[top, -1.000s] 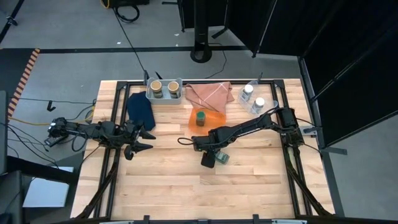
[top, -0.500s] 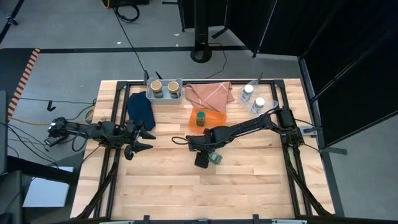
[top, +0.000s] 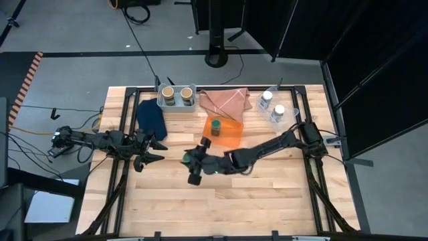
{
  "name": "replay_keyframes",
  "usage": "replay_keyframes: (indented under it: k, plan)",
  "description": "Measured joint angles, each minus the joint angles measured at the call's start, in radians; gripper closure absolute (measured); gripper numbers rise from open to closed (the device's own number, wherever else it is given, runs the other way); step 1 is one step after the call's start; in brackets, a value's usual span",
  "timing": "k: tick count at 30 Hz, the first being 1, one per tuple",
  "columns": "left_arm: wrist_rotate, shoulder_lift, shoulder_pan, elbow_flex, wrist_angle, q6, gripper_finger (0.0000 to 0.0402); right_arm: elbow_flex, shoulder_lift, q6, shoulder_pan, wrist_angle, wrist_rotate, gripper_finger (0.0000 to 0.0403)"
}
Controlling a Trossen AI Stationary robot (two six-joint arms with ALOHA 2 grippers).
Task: Sort spices by type
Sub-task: Put the green seasoning bottle into the orange bin
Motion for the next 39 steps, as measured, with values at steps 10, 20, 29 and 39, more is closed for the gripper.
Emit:
replay_keyframes:
  k: [10,20,29,39]
  plan:
    - [0.0,0.0,0.0,0.0,0.0,-0.002,0.0178,-0.308,0.0,-0.075,0.085,0.668,0.193,0.0192]
    - [-0.012,0.0,0.0,0.0,0.002,-0.002,0.0178,-0.616,0.003,-0.312,0.104,1.222,0.299,0.0192]
    - [-0.022,0.0,0.0,0.0,0.002,-0.002,0.0178,-0.627,0.003,-0.286,0.099,1.066,0.292,0.0192]
    - [-0.026,0.0,0.0,0.0,0.003,-0.002,0.0178,-0.627,0.004,-0.216,0.083,0.981,0.282,0.0192]
